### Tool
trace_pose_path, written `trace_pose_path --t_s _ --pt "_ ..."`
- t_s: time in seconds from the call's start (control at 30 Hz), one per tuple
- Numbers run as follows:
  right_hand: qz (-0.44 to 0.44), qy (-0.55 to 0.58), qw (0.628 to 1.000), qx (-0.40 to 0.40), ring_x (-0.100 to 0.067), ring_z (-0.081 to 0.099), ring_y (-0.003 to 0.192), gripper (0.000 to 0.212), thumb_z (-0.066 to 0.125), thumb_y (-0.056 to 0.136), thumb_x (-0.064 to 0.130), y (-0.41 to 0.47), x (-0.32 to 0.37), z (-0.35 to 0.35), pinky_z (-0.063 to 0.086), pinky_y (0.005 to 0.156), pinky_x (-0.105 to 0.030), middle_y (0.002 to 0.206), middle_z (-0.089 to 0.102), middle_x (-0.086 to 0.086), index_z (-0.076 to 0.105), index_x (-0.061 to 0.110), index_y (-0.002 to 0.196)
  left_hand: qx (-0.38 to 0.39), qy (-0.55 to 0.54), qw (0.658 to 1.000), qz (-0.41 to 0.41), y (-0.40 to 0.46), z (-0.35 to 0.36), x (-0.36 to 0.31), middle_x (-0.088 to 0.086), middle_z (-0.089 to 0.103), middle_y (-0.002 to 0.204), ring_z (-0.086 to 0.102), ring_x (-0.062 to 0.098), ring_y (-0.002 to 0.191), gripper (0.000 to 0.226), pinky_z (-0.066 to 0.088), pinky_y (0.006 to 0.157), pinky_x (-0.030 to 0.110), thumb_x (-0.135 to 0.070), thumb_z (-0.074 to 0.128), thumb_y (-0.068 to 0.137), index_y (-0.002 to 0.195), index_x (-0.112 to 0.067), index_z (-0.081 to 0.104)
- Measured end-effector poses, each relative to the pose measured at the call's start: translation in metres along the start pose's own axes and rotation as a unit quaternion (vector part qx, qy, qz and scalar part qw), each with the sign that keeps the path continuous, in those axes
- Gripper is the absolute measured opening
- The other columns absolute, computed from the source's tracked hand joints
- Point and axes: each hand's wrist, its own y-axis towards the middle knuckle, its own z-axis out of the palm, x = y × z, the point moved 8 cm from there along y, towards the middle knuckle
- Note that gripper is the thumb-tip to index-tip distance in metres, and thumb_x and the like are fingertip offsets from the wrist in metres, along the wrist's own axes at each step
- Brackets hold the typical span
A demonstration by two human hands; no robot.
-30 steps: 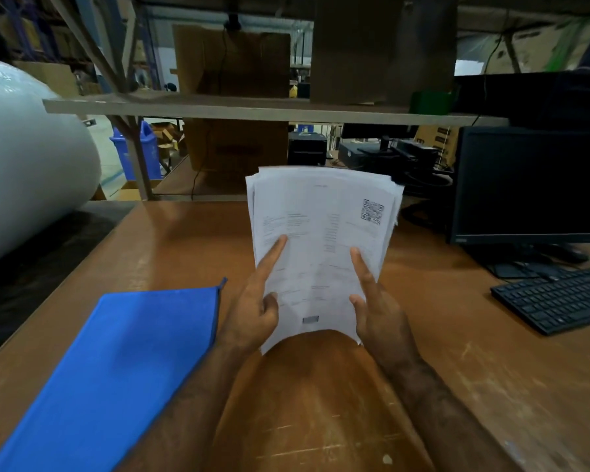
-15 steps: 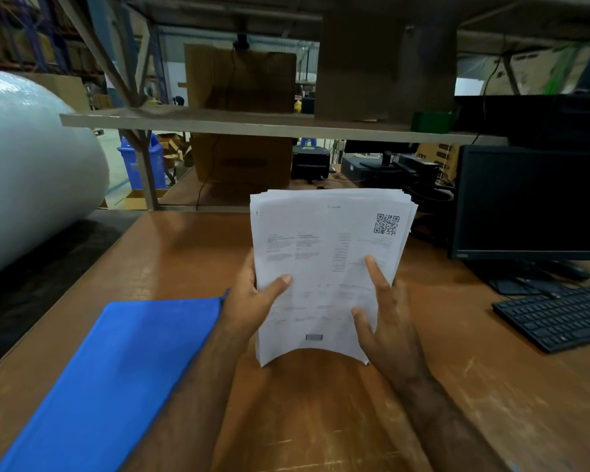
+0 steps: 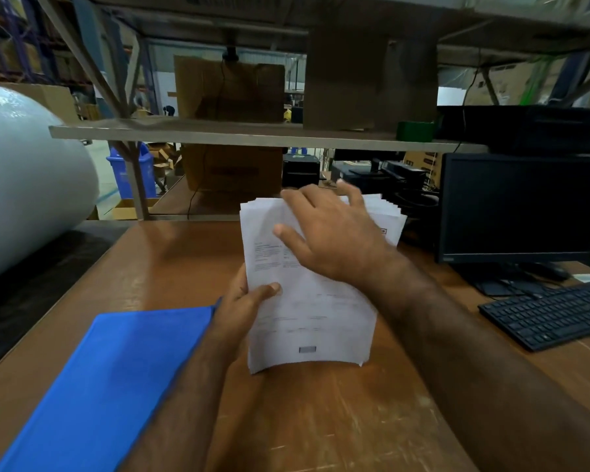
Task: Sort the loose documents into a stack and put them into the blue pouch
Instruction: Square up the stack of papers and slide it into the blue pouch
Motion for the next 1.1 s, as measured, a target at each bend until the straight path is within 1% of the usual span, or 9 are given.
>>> trace_pose_path --t_s 0.17,0.3,0.4,0.57,0.67,0.77,0.9,1.03,1.1 --pt "0.010 0.059 0.998 0.017 -0.018 0.037 0.143 0.055 0.036 0.106 0.050 0.017 0.008 -0.003 0.011 0.124 -0.051 0.153 0.043 0.002 0.037 0.022 0.153 0.012 -0.031 0.999 -0.015 -0.001 0.004 -0.008 0.001 0.078 0.109 0.076 0.022 0.095 0.042 0.061 0.067 0.031 -0.002 0.063 0.093 0.126 -0.027 0.059" --pt "-0.023 0.081 0.995 0.052 -0.020 0.044 0.138 0.044 0.041 0.107 0.034 0.017 0.032 0.006 0.017 0.122 -0.052 0.145 0.052 0.002 0.040 0.028 0.150 0.004 -0.034 0.999 -0.034 0.001 0.006 -0.009 0.009 0.078 0.103 0.077 0.027 0.089 0.031 0.061 0.069 0.035 -0.004 0.063 0.092 0.121 -0.017 0.063" --pt "-0.053 0.124 0.990 0.048 -0.017 0.040 0.138 0.047 0.043 0.106 0.027 0.014 0.042 0.005 0.016 0.121 -0.051 0.144 0.051 0.004 0.038 0.035 0.152 0.004 -0.025 0.999 -0.026 0.004 0.005 -0.012 0.008 0.079 0.097 0.076 0.031 0.093 0.023 0.061 0.072 0.037 -0.007 0.067 0.092 0.112 -0.018 0.067" --pt "-0.041 0.160 0.986 0.021 -0.014 0.033 0.146 0.064 0.049 0.103 0.041 0.011 0.028 0.000 0.009 0.124 -0.052 0.156 0.042 0.005 0.021 0.030 0.160 0.015 -0.032 0.999 -0.012 0.002 0.008 -0.017 0.010 0.079 0.098 0.076 0.030 0.091 0.023 0.064 0.076 0.041 0.000 0.063 0.093 0.107 -0.017 0.068" --pt "-0.013 0.083 0.996 0.021 -0.015 0.038 0.143 0.058 0.045 0.102 0.053 0.012 0.011 0.000 0.012 0.123 -0.053 0.151 0.046 0.005 0.036 0.028 0.153 0.025 -0.032 0.999 -0.011 0.004 0.010 -0.018 0.012 0.078 0.102 0.075 0.034 0.096 0.026 0.062 0.081 0.047 0.000 0.064 0.092 0.111 -0.016 0.068" --pt "-0.032 0.061 0.995 0.078 -0.018 0.048 0.128 0.039 0.042 0.104 0.050 0.012 0.018 0.009 0.024 0.114 -0.055 0.135 0.055 0.006 0.043 0.031 0.139 0.033 -0.034 0.999 -0.006 0.007 0.008 -0.017 0.013 0.076 0.106 0.074 0.036 0.100 0.030 0.061 0.085 0.051 -0.001 0.069 0.089 0.115 -0.015 0.066" --pt "-0.067 0.050 0.994 0.066 -0.017 0.051 0.117 0.028 0.044 0.105 0.038 0.013 0.028 0.009 0.031 0.108 -0.052 0.121 0.058 0.007 0.045 0.034 0.133 0.032 -0.019 0.999 0.028 0.008 0.008 -0.024 0.013 0.075 0.112 0.074 0.034 0.103 0.042 0.060 0.088 0.053 -0.017 0.081 0.083 0.122 -0.013 0.065" --pt "-0.074 0.051 0.996 0.008 -0.015 0.051 0.115 0.033 0.047 0.105 0.036 0.017 0.025 0.000 0.029 0.101 -0.044 0.121 0.059 0.008 0.047 0.037 0.138 0.028 -0.002 0.999 0.038 0.013 0.011 -0.033 0.012 0.076 0.112 0.074 0.031 0.102 0.037 0.059 0.090 0.053 -0.010 0.077 0.086 0.121 -0.011 0.067" --pt "-0.065 0.054 0.996 0.023 -0.015 0.051 0.120 0.044 0.040 0.106 0.043 0.019 0.025 0.002 0.031 0.105 -0.047 0.129 0.057 0.007 0.036 0.039 0.150 0.032 0.001 0.999 0.040 0.015 0.010 -0.031 0.013 0.076 0.111 0.074 0.031 0.103 0.037 0.058 0.092 0.054 -0.009 0.077 0.085 0.120 -0.009 0.067"
